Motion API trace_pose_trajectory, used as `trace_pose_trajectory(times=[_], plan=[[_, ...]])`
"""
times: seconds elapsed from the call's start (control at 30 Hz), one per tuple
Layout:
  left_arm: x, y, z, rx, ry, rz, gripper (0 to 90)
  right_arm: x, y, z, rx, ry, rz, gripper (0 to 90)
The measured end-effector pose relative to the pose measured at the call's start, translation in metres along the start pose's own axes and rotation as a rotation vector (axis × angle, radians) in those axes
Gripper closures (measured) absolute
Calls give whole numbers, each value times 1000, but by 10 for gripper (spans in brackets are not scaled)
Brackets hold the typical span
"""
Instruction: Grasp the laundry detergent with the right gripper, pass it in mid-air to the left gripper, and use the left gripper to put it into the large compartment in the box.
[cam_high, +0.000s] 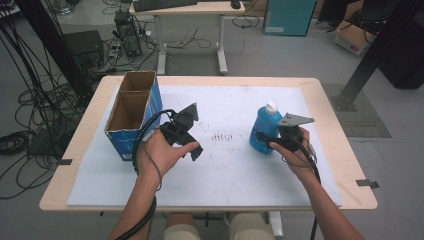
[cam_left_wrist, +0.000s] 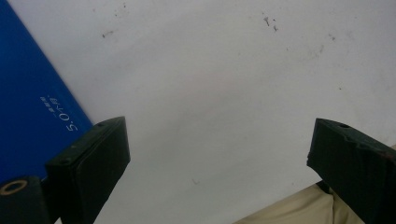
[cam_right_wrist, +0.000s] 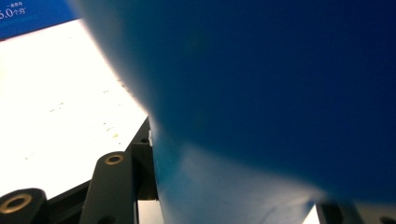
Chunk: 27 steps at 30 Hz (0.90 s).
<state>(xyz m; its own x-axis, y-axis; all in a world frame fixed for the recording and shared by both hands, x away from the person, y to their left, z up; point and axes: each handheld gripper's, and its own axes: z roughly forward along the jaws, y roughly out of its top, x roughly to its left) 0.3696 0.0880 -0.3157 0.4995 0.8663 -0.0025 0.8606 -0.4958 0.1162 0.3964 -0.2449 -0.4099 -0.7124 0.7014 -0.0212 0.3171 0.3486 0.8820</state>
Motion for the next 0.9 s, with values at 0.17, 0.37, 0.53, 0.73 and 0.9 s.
trace_pose_trajectory(times=[0.17, 0.37, 0.53, 0.73, 0.9], plan=[[0, 0, -1, -2, 1, -2, 59, 0, 0, 0, 2, 0, 1, 442], [0, 0, -2, -2, 2, 1, 59, 0, 0, 0, 2, 0, -3, 443], [0, 0, -3, -7, 6, 0, 59, 0, 0, 0, 1, -3, -3, 445], [1, 0, -3, -7, 6, 1, 59, 1, 0, -1, 3, -5, 0, 445], [1, 0, -5, -6, 7, 0, 59, 2, 0, -1, 3, -8, 1, 446]])
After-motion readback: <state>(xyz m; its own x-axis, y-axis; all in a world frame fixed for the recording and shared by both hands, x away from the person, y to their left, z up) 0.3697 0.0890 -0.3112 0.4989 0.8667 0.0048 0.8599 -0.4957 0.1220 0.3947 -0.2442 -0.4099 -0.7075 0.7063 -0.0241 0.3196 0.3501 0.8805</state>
